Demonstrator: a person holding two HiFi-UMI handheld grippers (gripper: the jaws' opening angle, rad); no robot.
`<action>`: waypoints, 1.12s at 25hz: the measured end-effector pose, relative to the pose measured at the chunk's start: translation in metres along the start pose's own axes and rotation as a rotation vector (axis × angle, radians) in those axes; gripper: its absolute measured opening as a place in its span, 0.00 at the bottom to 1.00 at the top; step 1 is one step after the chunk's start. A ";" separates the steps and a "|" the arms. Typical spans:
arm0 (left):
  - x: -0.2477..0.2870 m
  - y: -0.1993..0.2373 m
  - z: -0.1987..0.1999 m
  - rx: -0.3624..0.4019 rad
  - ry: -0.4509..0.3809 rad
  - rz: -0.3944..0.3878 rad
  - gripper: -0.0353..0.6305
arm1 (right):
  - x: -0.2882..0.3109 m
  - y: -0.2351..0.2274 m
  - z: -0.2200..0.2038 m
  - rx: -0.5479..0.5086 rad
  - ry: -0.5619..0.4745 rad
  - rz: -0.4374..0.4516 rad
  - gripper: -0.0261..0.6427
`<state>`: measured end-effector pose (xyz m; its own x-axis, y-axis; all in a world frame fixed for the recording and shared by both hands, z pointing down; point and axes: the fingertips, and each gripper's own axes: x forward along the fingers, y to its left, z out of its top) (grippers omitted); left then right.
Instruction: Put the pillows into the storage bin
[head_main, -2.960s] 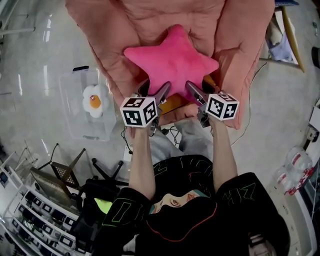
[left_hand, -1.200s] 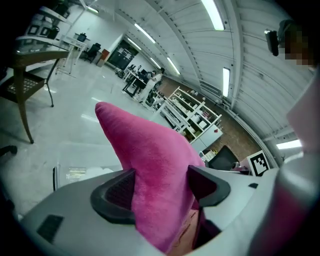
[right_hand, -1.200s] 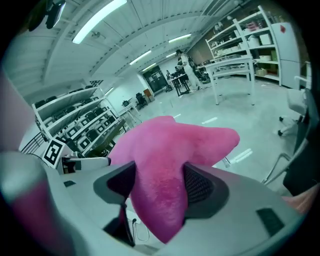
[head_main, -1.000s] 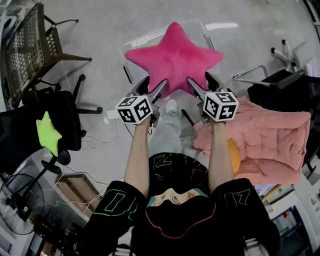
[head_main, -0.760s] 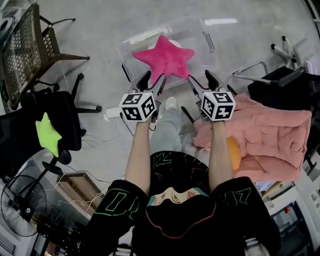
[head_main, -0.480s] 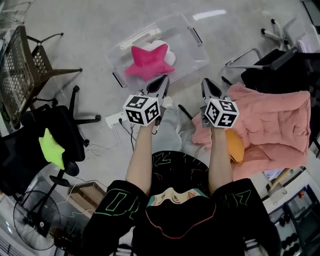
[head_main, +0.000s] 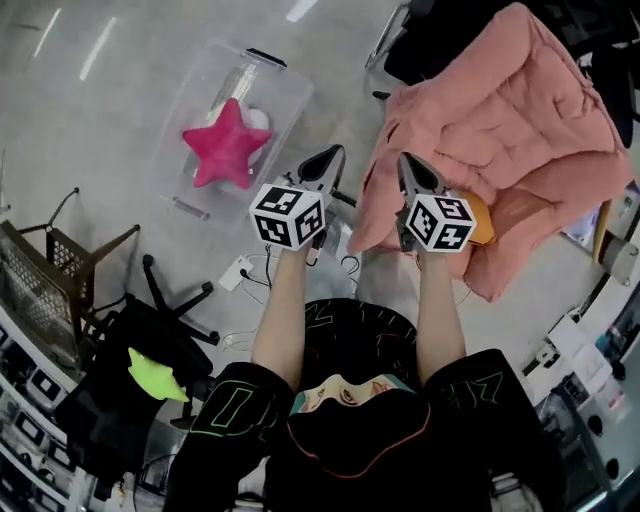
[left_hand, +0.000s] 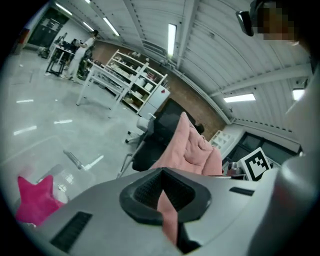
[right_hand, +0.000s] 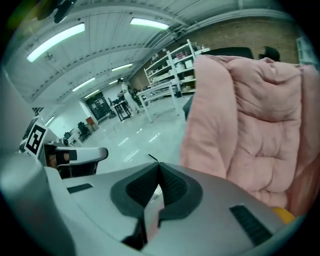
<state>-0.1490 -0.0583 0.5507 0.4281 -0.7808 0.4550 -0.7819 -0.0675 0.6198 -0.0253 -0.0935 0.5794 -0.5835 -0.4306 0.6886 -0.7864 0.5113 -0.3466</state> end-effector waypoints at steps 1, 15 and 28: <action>0.015 -0.019 -0.007 0.014 0.026 -0.026 0.04 | -0.014 -0.020 -0.004 0.024 -0.010 -0.025 0.04; 0.140 -0.196 -0.173 0.142 0.439 -0.177 0.04 | -0.175 -0.228 -0.106 0.280 -0.041 -0.302 0.05; 0.144 -0.167 -0.299 0.213 0.724 0.148 0.58 | -0.188 -0.349 -0.233 0.404 0.226 -0.342 0.53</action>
<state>0.1783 0.0258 0.7040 0.4449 -0.1943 0.8742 -0.8931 -0.1697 0.4167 0.4058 -0.0180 0.7191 -0.2592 -0.3292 0.9080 -0.9638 0.0266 -0.2655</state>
